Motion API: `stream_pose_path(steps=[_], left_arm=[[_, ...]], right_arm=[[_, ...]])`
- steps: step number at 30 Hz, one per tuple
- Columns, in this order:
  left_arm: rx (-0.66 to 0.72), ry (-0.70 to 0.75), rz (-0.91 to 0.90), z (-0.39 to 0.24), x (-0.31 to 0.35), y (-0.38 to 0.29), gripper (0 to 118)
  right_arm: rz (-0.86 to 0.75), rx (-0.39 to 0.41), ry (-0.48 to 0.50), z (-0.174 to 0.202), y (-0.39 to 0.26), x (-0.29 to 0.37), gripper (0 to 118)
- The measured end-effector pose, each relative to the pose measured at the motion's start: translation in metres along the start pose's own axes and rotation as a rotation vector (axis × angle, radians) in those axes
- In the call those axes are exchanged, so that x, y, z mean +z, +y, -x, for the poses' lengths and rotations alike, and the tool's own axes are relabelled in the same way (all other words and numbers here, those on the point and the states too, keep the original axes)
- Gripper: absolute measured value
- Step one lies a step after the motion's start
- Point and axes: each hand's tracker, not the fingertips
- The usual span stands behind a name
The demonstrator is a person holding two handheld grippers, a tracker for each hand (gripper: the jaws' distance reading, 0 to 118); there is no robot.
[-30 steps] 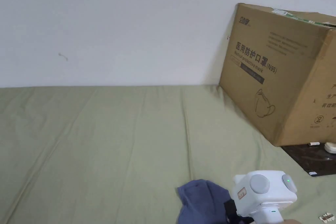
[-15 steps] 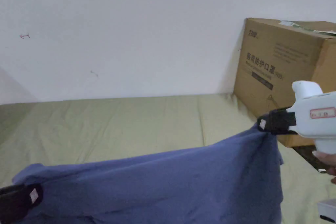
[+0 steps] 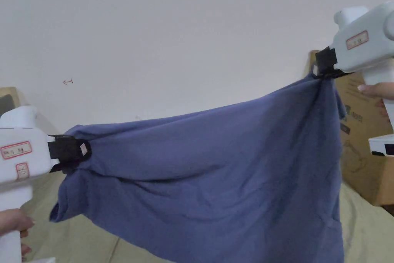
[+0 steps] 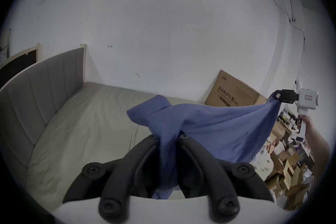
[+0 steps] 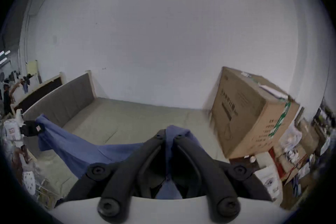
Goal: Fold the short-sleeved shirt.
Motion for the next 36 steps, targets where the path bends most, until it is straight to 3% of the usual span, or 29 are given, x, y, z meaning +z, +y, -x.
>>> stream_pose_path(steps=[10, 17, 21, 25, 30, 33, 36], left_arm=[[-0.090, 0.067, -0.188, -0.006, -0.092, 0.040, 12], [-0.185, 0.108, -0.233, 0.015, -0.153, 0.033, 12], [-0.185, 0.100, 0.038, 0.040, -0.198, -0.016, 12], [-0.274, 0.110, 0.342, 0.063, -0.215, -0.122, 12], [-0.329, -0.015, 0.613, 0.079, -0.182, -0.236, 12], [-0.360, -0.082, 0.708, 0.069, -0.141, -0.276, 12], [-0.348, -0.142, 0.808, 0.066, -0.115, -0.300, 12]], right_arm=[[-0.149, 0.099, -0.163, 0.017, 0.075, -0.078, 2], [-0.251, 0.076, -0.204, 0.017, 0.035, -0.103, 2], [-0.017, 0.037, -0.121, 0.006, -0.056, -0.139, 2], [0.320, 0.009, -0.030, -0.001, -0.216, -0.171, 2], [0.726, -0.014, 0.067, -0.005, -0.402, -0.130, 2], [0.826, -0.007, 0.098, -0.013, -0.462, -0.088, 2], [0.809, -0.007, 0.098, -0.026, -0.487, -0.046, 2]])
